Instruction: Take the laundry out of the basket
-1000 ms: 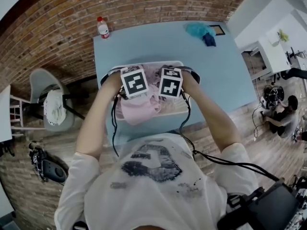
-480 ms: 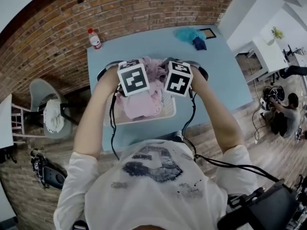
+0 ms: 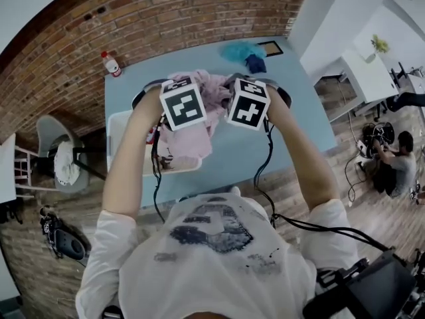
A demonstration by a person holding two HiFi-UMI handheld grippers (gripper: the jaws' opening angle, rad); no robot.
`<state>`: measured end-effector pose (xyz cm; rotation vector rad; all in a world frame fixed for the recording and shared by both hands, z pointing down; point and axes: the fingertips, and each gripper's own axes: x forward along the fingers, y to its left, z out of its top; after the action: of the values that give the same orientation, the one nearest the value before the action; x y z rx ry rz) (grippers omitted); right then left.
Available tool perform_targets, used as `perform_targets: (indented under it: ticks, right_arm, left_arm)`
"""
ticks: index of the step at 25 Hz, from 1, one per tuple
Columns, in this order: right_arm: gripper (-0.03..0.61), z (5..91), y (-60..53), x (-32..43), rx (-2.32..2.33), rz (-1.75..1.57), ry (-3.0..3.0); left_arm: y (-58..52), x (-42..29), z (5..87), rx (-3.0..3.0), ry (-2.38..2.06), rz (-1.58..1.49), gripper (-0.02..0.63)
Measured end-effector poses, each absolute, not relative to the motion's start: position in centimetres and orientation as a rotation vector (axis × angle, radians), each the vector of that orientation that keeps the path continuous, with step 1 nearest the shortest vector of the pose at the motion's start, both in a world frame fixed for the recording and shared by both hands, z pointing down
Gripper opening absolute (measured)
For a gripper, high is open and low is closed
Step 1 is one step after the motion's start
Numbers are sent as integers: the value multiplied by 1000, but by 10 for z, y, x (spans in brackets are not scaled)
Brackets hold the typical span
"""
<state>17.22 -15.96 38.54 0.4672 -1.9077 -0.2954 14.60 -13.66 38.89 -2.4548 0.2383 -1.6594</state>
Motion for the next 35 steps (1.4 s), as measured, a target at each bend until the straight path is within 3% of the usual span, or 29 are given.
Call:
perform_targets:
  ticks: [8,17,35]
  right_arm:
    - [114,392,-170,267,498,-262,-1924]
    - [114,425,-170,344,525,-177,-1898]
    - [114,557,-168,399,428,39,-1881]
  left_arm:
    - [-156,240,383,-2392,258,-1640,115]
    - [-145,317,433,-2490,90,-1674,115]
    - [-143,372,560,-2593,-20,-1807,115]
